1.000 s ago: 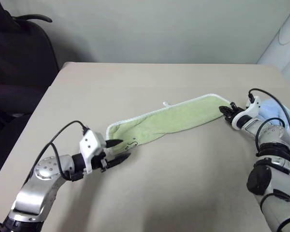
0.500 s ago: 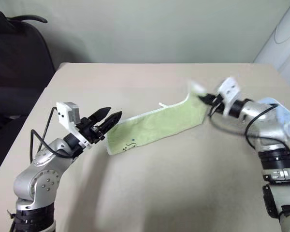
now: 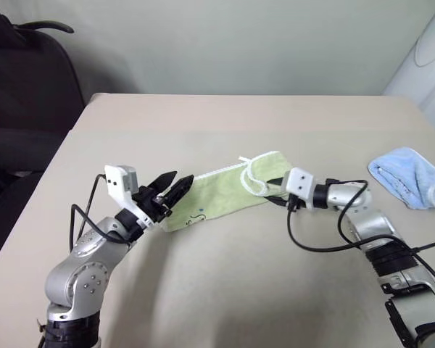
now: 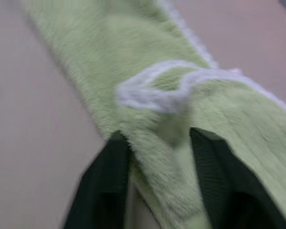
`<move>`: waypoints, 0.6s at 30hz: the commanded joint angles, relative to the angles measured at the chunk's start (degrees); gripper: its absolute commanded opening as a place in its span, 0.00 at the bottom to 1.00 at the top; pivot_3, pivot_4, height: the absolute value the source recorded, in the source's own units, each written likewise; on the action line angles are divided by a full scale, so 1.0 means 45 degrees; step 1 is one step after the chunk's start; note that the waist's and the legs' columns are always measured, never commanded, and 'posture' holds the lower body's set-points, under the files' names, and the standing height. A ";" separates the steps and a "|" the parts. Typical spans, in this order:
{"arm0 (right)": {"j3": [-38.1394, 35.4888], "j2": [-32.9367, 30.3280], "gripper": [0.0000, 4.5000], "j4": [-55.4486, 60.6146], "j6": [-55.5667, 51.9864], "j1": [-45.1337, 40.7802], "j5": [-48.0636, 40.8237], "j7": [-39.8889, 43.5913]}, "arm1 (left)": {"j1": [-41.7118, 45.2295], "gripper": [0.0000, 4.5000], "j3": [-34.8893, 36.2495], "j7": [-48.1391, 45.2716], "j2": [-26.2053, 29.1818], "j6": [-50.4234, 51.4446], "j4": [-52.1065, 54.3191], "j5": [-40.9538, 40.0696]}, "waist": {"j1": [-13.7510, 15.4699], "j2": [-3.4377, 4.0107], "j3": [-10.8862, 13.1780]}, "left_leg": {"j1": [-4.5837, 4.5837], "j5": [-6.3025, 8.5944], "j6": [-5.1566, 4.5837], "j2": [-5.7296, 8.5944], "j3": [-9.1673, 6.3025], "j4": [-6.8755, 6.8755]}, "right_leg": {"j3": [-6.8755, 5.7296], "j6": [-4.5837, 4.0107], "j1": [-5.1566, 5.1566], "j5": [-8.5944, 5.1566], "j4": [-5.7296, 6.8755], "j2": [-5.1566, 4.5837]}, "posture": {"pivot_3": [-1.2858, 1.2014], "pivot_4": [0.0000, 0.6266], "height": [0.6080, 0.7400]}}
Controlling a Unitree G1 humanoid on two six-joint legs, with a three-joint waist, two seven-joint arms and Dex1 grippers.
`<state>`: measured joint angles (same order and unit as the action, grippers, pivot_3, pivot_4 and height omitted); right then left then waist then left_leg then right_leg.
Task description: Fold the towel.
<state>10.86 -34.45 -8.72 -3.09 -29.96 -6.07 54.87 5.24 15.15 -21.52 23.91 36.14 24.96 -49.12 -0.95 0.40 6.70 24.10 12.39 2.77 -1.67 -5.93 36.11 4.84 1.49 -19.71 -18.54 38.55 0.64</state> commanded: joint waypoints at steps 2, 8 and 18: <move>-0.1979 -0.0620 0.51 0.2485 -0.2881 0.0816 -0.3533 0.1307 | -0.0395 0.68 0.0737 0.1277 -0.0363 0.0397 0.0377 -0.0644 | 0.0030 -0.0013 0.0006 | -0.0005 -0.0002 0.0004 -0.0002 -0.0001 -0.0002 | -0.0001 0.0000 0.0020 0.0000 -0.0022 0.0009 | 0.52 0.24 1.00; -0.3121 0.0329 0.22 0.1496 -0.5583 -0.0267 -0.5209 0.0132 | -0.0966 0.68 0.1940 0.3229 -0.1470 0.0913 0.0467 -0.3278 | -0.0009 -0.0032 0.0007 | -0.0048 -0.0011 0.0020 -0.0014 0.0000 0.0002 | 0.0008 0.0008 0.0083 0.0005 -0.0085 0.0036 | 0.52 0.24 1.00; -0.0662 0.2712 0.00 -0.5397 -0.1587 -0.2172 -0.1094 -0.0852 | -0.2377 0.68 0.1026 0.5886 -0.1538 0.1788 0.1906 -0.4480 | 0.0067 -0.0031 0.0008 | -0.0072 -0.0002 0.0008 -0.0021 -0.0014 -0.0011 | 0.0003 -0.0004 0.0083 0.0011 -0.0071 0.0040 | 0.52 0.24 1.00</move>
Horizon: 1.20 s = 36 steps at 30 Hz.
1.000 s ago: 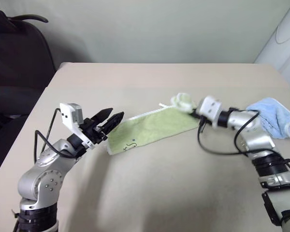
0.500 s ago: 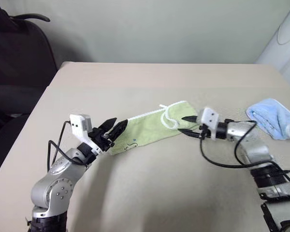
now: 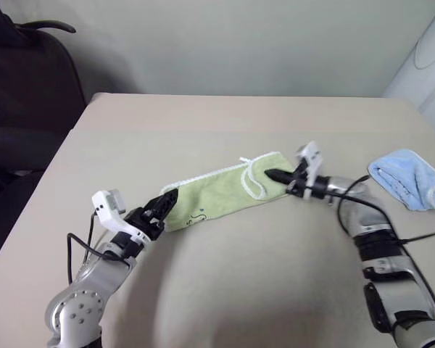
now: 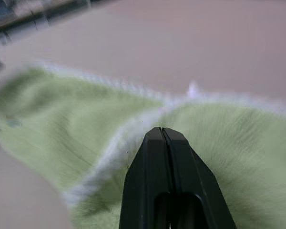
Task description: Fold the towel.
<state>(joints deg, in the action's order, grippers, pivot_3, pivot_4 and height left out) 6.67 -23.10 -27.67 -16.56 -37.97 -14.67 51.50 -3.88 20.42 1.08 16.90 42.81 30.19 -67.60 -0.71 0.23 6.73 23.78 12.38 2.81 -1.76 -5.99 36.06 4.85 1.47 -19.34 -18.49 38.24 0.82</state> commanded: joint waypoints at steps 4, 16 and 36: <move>-0.0018 0.0739 0.00 -0.2632 0.2448 -0.0816 0.0977 -0.0152 | -0.1424 0.68 -0.0173 0.2102 -0.0115 0.0242 0.1648 -0.1680 | -0.0033 -0.0005 -0.0003 | -0.0015 0.0002 0.0000 -0.0005 0.0006 0.0000 | -0.0001 -0.0016 0.0011 0.0009 0.0000 0.0001 | 0.52 0.24 1.00; -0.0498 0.1599 0.00 -0.3737 0.3528 -0.1334 0.1037 -0.0095 | -0.2552 0.99 -0.1033 0.5856 -0.0355 -0.1086 0.1602 -0.5851 | -0.0061 -0.0002 -0.0001 | -0.0157 0.0070 -0.0031 -0.0019 0.0018 -0.0021 | -0.0001 -0.0067 0.0138 0.0002 0.0001 0.0023 | 0.52 0.24 1.00; -0.1376 0.1781 0.00 -0.2625 0.3387 -0.1139 0.0599 -0.0434 | 0.0366 0.61 -0.1496 0.8087 -0.0427 -0.2035 -0.2113 -0.5956 | 0.0045 0.0073 0.0025 | -0.0260 0.0087 -0.0029 -0.0027 0.0021 -0.0045 | -0.0013 -0.0177 0.0153 -0.0059 0.0158 0.0074 | 0.52 0.24 1.00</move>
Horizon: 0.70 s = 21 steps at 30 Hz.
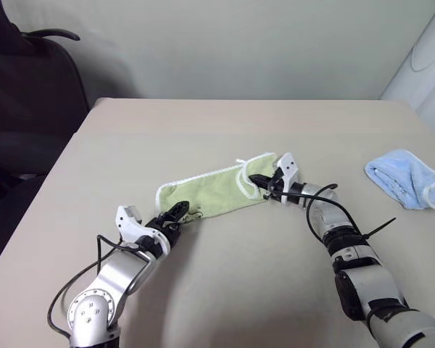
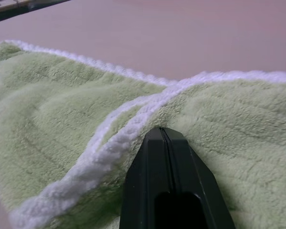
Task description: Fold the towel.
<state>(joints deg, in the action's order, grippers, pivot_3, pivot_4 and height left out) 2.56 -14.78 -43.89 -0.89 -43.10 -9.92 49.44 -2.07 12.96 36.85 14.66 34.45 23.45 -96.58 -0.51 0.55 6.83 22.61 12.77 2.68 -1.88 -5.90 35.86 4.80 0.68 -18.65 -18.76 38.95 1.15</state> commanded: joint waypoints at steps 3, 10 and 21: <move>-0.0726 -0.0205 0.00 0.1811 -0.0442 0.0245 -0.0808 0.0197 | 0.0016 0.36 0.0188 0.0094 0.0024 -0.0195 -0.0601 0.0599 | 0.0000 0.0003 0.0005 | 0.0001 -0.0005 0.0013 0.0003 0.0006 -0.0035 | 0.0001 -0.0009 -0.0008 -0.0005 -0.0013 0.0010 | 0.52 0.24 1.00; -0.1816 -0.0912 0.00 0.4515 -0.1907 0.0829 -0.2295 0.0352 | 0.0170 0.01 0.0271 -0.1209 0.0348 -0.0205 0.0253 0.1662 | -0.0011 -0.0026 0.0037 | 0.0059 -0.0079 0.0162 -0.0001 0.0014 -0.0094 | 0.0005 -0.0018 -0.0061 -0.0010 -0.0076 0.0053 | 0.52 0.24 1.00; -0.4437 -0.2309 0.00 0.3701 -0.2819 0.0078 -0.3358 -0.1626 | 0.1998 0.01 -0.1149 -0.5399 0.3969 0.1381 0.2818 0.4539 | 0.0039 -0.0112 0.0100 | 0.0072 -0.0082 0.0169 -0.0011 -0.0022 -0.0110 | 0.0014 -0.0015 -0.0066 -0.0009 -0.0091 0.0086 | 0.52 0.24 1.00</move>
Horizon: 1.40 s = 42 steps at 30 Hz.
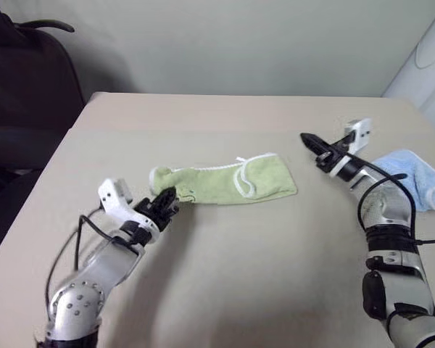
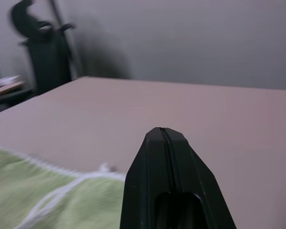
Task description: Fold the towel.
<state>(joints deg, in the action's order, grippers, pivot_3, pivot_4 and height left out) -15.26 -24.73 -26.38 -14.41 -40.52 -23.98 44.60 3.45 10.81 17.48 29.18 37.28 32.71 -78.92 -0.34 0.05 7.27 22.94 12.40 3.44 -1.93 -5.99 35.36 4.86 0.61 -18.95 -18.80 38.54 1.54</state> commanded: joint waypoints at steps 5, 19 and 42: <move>-0.0881 0.0029 0.00 -0.0929 0.0503 -0.0885 -0.0249 -0.1380 | 0.4337 0.01 -0.3215 -0.3557 0.1682 0.2260 -0.0817 0.2861 | 0.0060 0.0001 0.0002 | 0.0000 -0.0001 -0.0001 -0.0001 -0.0024 -0.0021 | 0.0004 0.0002 -0.0015 0.0002 0.0002 -0.0001 | 0.52 0.24 1.00; -0.1318 0.1221 0.00 0.2426 0.0241 0.1526 -0.0784 -0.3484 | 1.2654 0.01 -0.9559 -1.0464 -0.3703 0.0837 -1.1721 1.1507 | 0.0092 0.0003 0.0006 | 0.0263 -0.0014 -0.0015 0.0018 -0.0029 0.0130 | 0.0003 0.0079 -0.0222 0.0042 0.0040 -0.0081 | 0.52 0.24 1.00; 0.2433 -0.0500 0.00 0.3320 -0.0968 0.1449 0.0494 -0.0338 | 0.8692 0.17 -0.3674 -0.9762 -0.3677 0.0510 -0.7859 1.2281 | 0.0114 0.0007 0.0002 | 0.0261 -0.0018 -0.0048 0.0033 0.0013 0.0173 | 0.0042 0.0148 -0.0237 0.0054 0.0060 -0.0102 | 0.52 0.24 1.00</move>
<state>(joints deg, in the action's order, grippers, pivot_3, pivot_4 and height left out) -5.92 -26.99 -12.43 -18.04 -33.06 -22.29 40.61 42.87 -4.76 -26.16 13.41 42.01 -4.97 -24.76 0.18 0.08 7.28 24.11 12.32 3.21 -1.77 -5.94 36.15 5.05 1.28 -20.00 -18.55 38.81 1.06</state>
